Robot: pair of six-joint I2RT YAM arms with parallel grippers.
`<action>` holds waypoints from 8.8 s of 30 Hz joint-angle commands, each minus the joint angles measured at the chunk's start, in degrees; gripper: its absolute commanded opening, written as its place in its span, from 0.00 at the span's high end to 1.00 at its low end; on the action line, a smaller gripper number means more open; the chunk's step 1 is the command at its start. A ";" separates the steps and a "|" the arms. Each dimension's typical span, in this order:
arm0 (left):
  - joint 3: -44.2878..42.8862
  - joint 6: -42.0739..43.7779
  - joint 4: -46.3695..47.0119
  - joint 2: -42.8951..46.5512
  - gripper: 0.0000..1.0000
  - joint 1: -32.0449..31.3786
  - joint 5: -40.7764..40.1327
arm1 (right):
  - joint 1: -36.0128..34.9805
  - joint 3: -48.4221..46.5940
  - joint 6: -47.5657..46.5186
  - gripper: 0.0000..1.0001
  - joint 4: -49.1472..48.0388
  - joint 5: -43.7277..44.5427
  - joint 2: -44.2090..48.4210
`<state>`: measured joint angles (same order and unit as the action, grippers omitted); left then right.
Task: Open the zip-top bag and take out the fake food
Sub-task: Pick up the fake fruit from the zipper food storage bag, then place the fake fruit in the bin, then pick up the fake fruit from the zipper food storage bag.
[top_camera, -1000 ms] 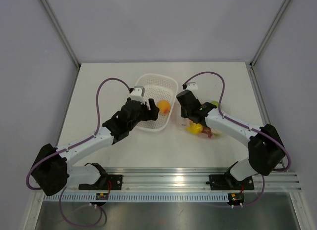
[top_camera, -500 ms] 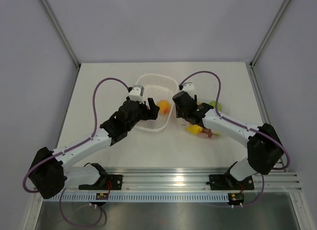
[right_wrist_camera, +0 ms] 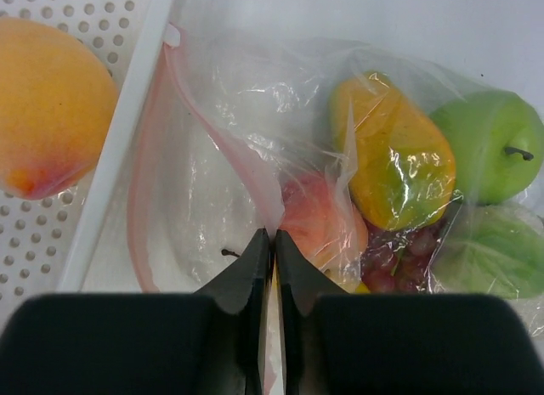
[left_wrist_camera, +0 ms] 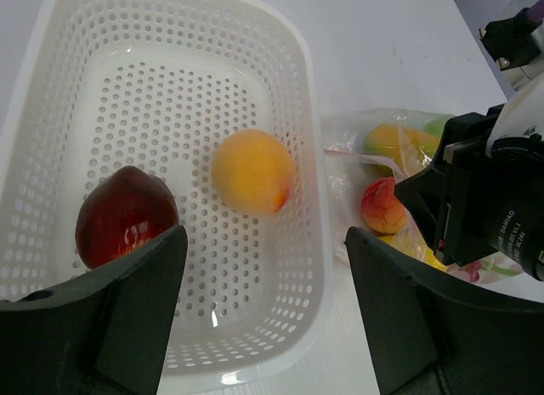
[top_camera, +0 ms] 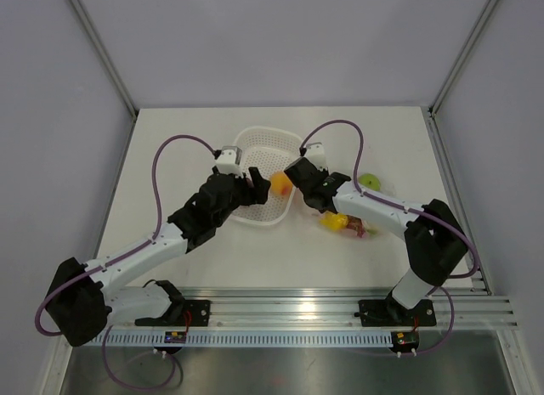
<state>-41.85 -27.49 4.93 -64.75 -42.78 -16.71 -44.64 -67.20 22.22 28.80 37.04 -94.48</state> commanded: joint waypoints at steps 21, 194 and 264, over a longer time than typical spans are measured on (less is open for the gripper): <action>1.85 12.19 28.89 -15.40 0.30 -9.33 13.55 | -0.45 9.62 3.45 1.00 -4.98 -1.09 17.22; -6.68 3.84 3.05 -13.30 0.33 9.57 14.33 | 5.71 19.65 18.30 1.00 -8.49 -1.88 26.80; -10.71 32.92 35.59 -40.80 0.41 -16.80 31.02 | 5.71 30.46 15.14 1.00 -17.28 -7.50 47.45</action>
<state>-50.33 2.28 37.80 -105.19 -59.61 8.29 -39.35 -36.91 38.17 15.05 30.28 -48.64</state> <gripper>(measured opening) 0.603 0.010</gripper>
